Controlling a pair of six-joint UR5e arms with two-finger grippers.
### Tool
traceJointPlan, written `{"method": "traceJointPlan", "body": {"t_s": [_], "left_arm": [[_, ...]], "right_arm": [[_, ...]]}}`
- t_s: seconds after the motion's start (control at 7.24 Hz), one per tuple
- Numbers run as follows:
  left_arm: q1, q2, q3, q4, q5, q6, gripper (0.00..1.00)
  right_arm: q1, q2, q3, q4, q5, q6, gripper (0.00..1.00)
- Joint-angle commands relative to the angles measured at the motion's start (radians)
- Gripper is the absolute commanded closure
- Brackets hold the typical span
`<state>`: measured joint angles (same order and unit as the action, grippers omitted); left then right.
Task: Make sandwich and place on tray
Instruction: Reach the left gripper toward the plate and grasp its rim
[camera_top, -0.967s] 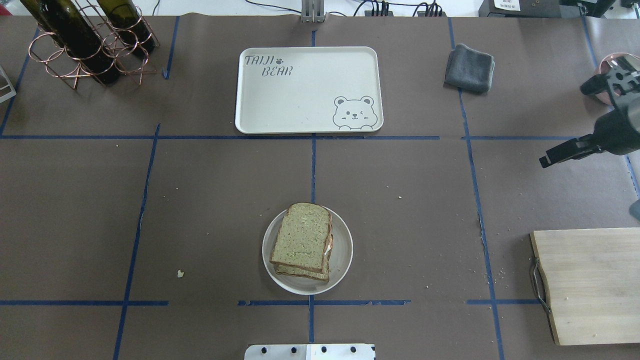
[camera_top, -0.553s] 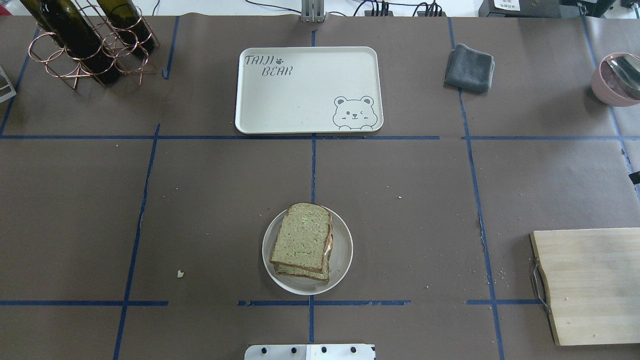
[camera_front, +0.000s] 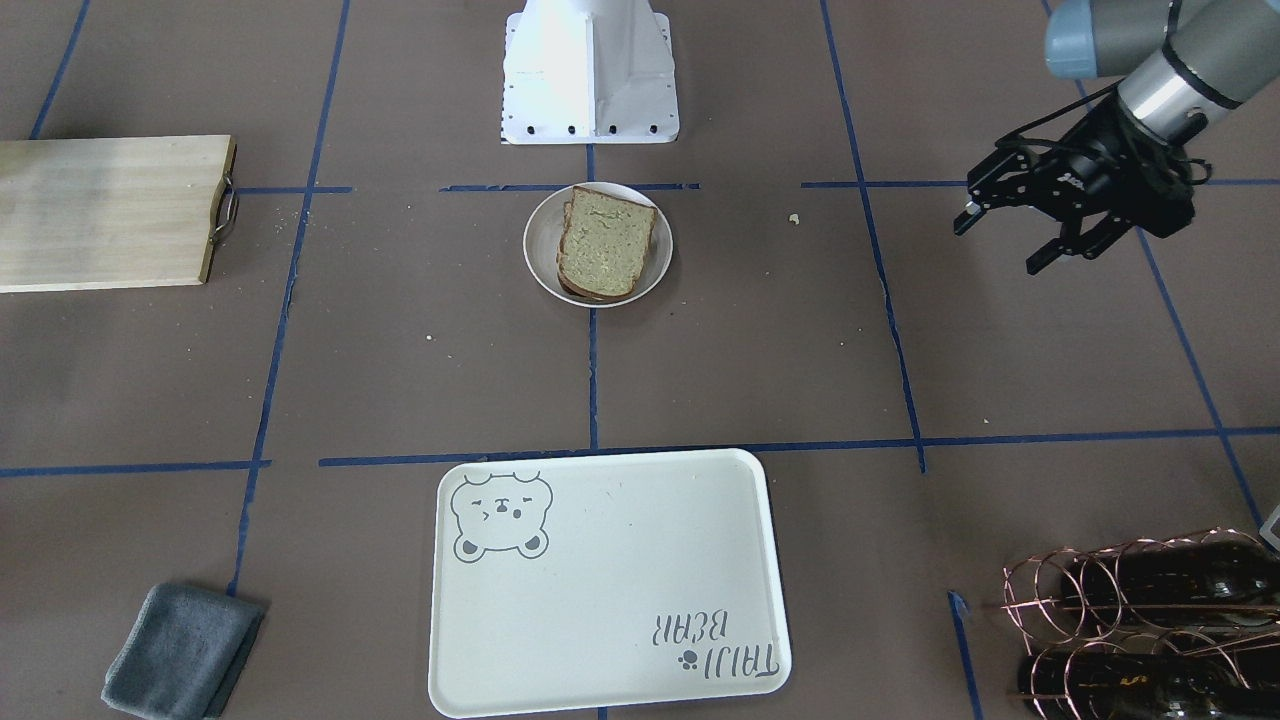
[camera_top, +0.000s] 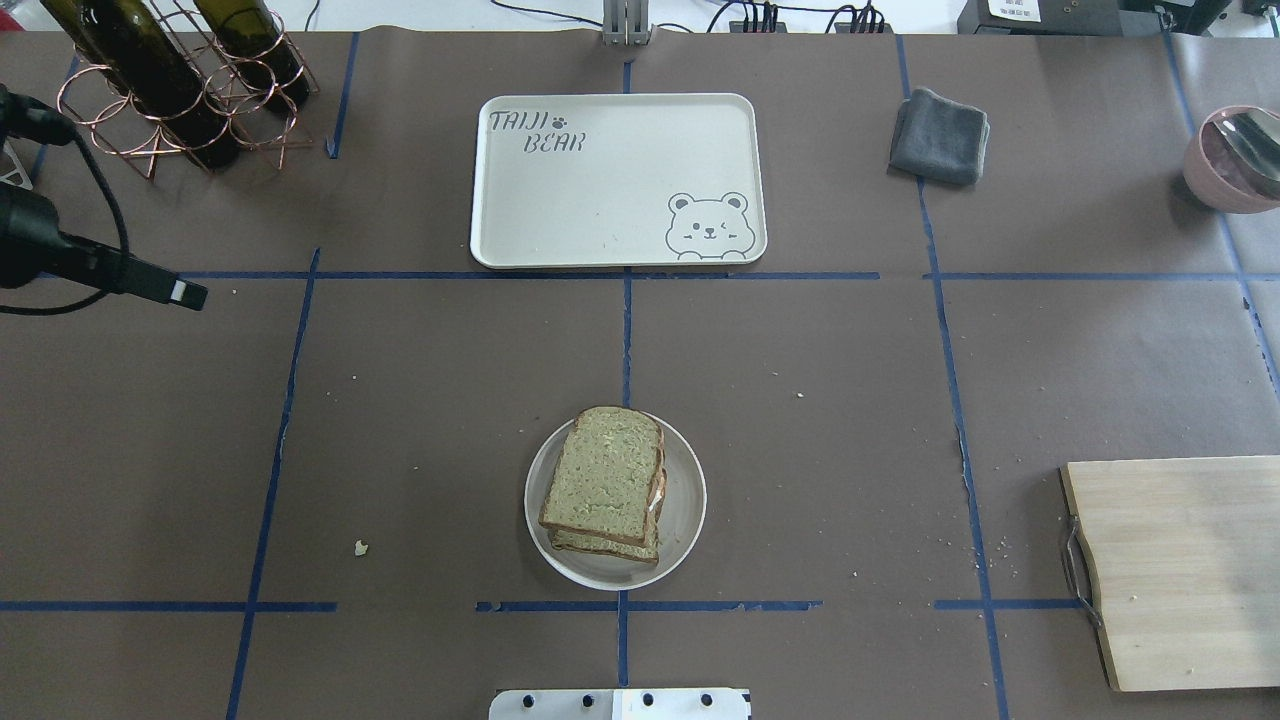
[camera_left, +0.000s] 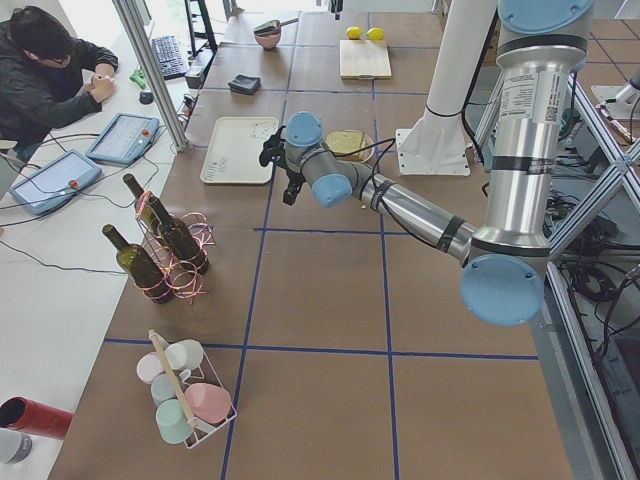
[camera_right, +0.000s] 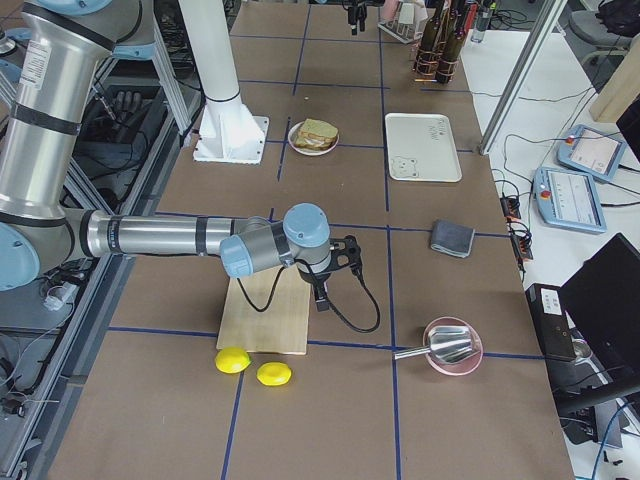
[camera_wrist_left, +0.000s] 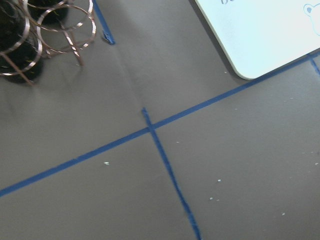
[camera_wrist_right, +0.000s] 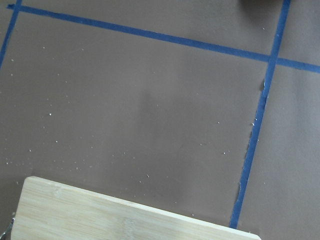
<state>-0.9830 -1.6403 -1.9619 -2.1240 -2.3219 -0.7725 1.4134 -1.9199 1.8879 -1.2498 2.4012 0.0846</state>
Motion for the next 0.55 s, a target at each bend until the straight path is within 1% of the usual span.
{"method": "traceJointPlan", "body": {"t_s": [0.0,0.14,0.28,0.41], "left_arm": [[0.201,-0.096,0.014,-0.05,0.154,-0.324,0.0],[0.283,-0.143,0.037,-0.05,0.238,-0.417,0.0],[0.338,-0.192,0.084,-0.05,0.296,-0.492,0.0],[0.392,-0.24,0.137,-0.051,0.364,-0.545,0.0]], "right_arm": [[0.048,-0.025,0.006,-0.069,-0.005,-0.122,0.0],[0.096,-0.024,0.032,-0.161,-0.037,-0.205,0.0],[0.139,-0.013,0.081,-0.286,-0.056,-0.253,0.0],[0.242,-0.011,0.086,-0.357,-0.059,-0.29,0.0]]}}
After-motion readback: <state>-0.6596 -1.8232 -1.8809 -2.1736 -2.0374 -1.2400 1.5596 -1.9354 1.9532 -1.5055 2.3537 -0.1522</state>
